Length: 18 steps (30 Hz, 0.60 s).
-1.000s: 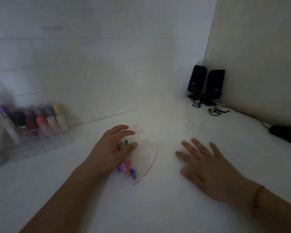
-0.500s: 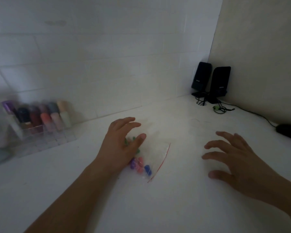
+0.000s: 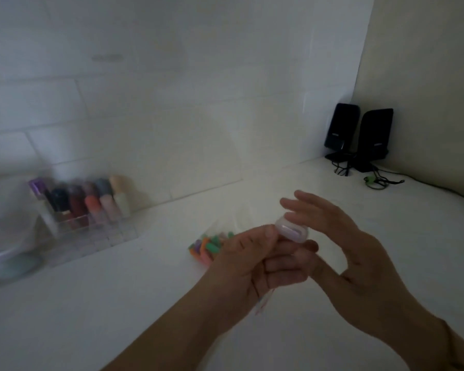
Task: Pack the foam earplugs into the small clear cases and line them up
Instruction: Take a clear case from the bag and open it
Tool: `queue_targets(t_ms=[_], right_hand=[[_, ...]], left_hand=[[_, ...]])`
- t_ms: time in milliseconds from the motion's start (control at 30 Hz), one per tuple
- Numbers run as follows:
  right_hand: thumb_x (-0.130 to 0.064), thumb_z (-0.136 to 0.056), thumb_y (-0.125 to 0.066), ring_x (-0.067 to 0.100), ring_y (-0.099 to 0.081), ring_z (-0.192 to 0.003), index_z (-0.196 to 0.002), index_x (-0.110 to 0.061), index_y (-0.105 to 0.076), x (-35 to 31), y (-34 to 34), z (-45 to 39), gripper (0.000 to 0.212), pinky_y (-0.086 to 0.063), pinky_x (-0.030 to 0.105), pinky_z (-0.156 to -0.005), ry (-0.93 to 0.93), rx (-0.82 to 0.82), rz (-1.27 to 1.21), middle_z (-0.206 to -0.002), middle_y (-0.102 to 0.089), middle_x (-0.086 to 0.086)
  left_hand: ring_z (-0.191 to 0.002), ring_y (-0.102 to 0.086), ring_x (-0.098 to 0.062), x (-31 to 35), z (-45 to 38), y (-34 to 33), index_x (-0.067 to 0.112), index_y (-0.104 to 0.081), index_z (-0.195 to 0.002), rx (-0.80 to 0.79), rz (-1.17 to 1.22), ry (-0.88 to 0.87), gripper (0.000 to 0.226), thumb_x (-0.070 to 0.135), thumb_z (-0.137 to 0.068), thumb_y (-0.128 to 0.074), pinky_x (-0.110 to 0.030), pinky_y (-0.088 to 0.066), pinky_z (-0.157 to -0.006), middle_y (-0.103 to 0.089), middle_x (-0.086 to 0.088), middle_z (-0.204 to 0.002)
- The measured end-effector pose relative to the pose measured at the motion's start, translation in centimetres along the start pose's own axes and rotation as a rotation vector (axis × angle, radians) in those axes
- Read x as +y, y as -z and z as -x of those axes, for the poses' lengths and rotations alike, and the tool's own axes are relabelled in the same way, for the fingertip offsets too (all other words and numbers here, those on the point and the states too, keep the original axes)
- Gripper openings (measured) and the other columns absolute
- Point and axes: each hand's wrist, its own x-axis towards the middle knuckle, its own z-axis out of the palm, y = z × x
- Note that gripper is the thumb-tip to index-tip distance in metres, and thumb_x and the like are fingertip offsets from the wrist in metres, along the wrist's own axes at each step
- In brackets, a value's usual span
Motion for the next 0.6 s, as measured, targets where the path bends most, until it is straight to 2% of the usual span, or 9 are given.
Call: queue_targets(t_ms=[67,133,200,300,367,433,533,600], right_hand=[[-0.031,-0.085,-0.064,0.014,-0.056,-0.117,-0.114,-0.020,-0.063,-0.13,-0.29,0.05,0.031,-0.043,0.020,-0.097,0.023,0.101,0.091,-0.120,-0.060,-0.004],[-0.027,-0.084,-0.067,0.008,-0.061,-0.104,-0.105,-0.021,-0.065,-0.25,-0.36,0.01,0.023,-0.045,0.015,-0.088,0.036,0.200,0.117,-0.107,-0.064,-0.004],[-0.026,-0.085,-0.066,0.000,-0.063,-0.099,-0.102,-0.022,-0.066,-0.50,-0.43,0.24,0.018,-0.044,0.009,-0.086,-0.001,0.246,0.101,-0.103,-0.067,-0.010],[-0.024,-0.087,-0.061,-0.011,-0.061,-0.095,-0.105,-0.024,-0.065,-0.87,-0.53,0.78,0.018,-0.041,0.002,-0.082,-0.048,0.243,0.048,-0.103,-0.068,-0.021],[-0.022,-0.087,-0.062,-0.006,-0.063,-0.102,-0.107,-0.025,-0.064,-0.88,-0.51,0.98,0.020,-0.043,0.006,-0.085,-0.049,0.230,0.017,-0.108,-0.068,-0.022],[-0.023,-0.085,-0.066,0.003,-0.062,-0.108,-0.107,-0.021,-0.064,-0.62,-0.35,0.96,0.022,-0.044,0.013,-0.091,-0.011,0.215,0.070,-0.113,-0.067,-0.013],[-0.027,-0.082,-0.070,0.008,-0.063,-0.100,-0.107,-0.019,-0.065,-0.35,-0.22,0.77,0.026,-0.045,0.014,-0.088,0.033,0.215,0.185,-0.105,-0.066,-0.004],[-0.024,-0.084,-0.068,0.008,-0.064,-0.097,-0.104,-0.019,-0.068,-0.34,-0.30,0.77,0.020,-0.048,0.015,-0.086,0.032,0.220,0.146,-0.101,-0.067,-0.004]], left_hand=[[-0.092,-0.070,-0.028,-0.19,-0.08,-0.21,0.003,-0.070,-0.106,0.020,0.052,-0.008,0.040,0.027,-0.075,-0.079,-0.034,-0.058,-0.081,-0.070,-0.021,-0.105],[-0.091,-0.071,-0.026,-0.34,-0.21,-0.22,0.004,-0.069,-0.106,0.040,0.103,-0.018,0.043,0.018,-0.068,-0.084,-0.033,-0.058,-0.078,-0.069,-0.022,-0.106],[-0.090,-0.072,-0.024,-0.52,-0.23,-0.09,0.006,-0.069,-0.105,0.043,0.171,-0.018,0.047,0.022,-0.064,-0.087,-0.032,-0.058,-0.076,-0.070,-0.021,-0.106],[-0.091,-0.072,-0.021,-0.73,-0.18,0.14,0.009,-0.072,-0.106,0.004,0.186,-0.002,0.043,0.033,-0.072,-0.081,-0.029,-0.058,-0.077,-0.073,-0.015,-0.103],[-0.091,-0.072,-0.020,-0.66,-0.22,0.08,0.008,-0.073,-0.106,0.022,0.160,-0.016,0.043,0.034,-0.072,-0.080,-0.028,-0.058,-0.076,-0.073,-0.014,-0.102],[-0.088,-0.072,-0.024,-0.60,-0.41,0.08,0.005,-0.073,-0.100,0.081,0.158,-0.051,0.047,0.030,-0.063,-0.088,-0.029,-0.059,-0.073,-0.073,-0.018,-0.099],[-0.085,-0.072,-0.027,-0.65,-0.53,0.08,0.005,-0.074,-0.092,0.126,0.141,-0.087,0.049,0.023,-0.050,-0.094,-0.029,-0.059,-0.069,-0.071,-0.019,-0.095],[-0.084,-0.071,-0.025,-0.68,-0.49,0.02,0.005,-0.073,-0.096,0.099,0.165,-0.067,0.052,0.027,-0.053,-0.093,-0.030,-0.058,-0.072,-0.070,-0.018,-0.097]])
